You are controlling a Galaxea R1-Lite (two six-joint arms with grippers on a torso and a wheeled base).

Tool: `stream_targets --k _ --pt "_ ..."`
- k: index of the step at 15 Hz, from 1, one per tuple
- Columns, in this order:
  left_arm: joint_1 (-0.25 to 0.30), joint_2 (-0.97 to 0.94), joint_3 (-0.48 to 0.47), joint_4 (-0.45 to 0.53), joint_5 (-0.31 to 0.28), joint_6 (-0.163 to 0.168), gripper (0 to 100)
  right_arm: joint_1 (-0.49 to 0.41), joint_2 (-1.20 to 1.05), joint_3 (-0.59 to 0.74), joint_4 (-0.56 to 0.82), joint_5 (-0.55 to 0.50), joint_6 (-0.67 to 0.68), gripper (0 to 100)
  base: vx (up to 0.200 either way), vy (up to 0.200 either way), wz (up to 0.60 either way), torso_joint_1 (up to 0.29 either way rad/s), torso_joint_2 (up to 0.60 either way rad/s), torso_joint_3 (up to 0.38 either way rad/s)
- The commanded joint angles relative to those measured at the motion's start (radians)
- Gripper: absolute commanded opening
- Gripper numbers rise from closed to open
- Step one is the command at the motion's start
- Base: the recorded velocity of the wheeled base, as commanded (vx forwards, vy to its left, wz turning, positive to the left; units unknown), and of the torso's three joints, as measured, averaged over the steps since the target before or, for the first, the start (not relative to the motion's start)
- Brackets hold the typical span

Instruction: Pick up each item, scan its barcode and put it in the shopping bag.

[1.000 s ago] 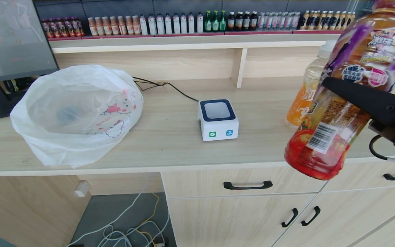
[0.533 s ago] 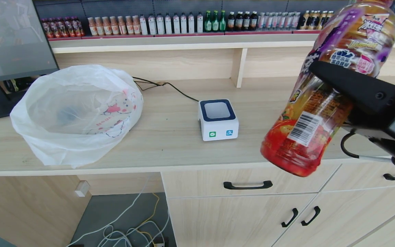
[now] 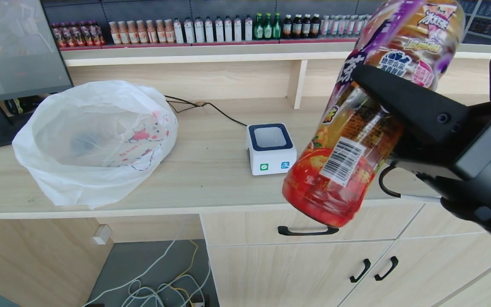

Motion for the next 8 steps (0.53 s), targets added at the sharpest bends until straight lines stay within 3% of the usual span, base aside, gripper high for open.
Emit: stream_targets --k 1,8 --pt "0.000 0.000 0.000 0.000 0.000 0.000 100 0.016 0.010 -0.009 -0.006 0.001 0.003 0 0.000 0.000 0.00 0.000 0.00 0.000" --pt "0.000 0.000 0.000 0.000 0.000 0.000 100 0.054 -0.011 0.068 -0.052 0.007 0.020 0 0.000 0.000 0.00 0.000 0.00 0.000"
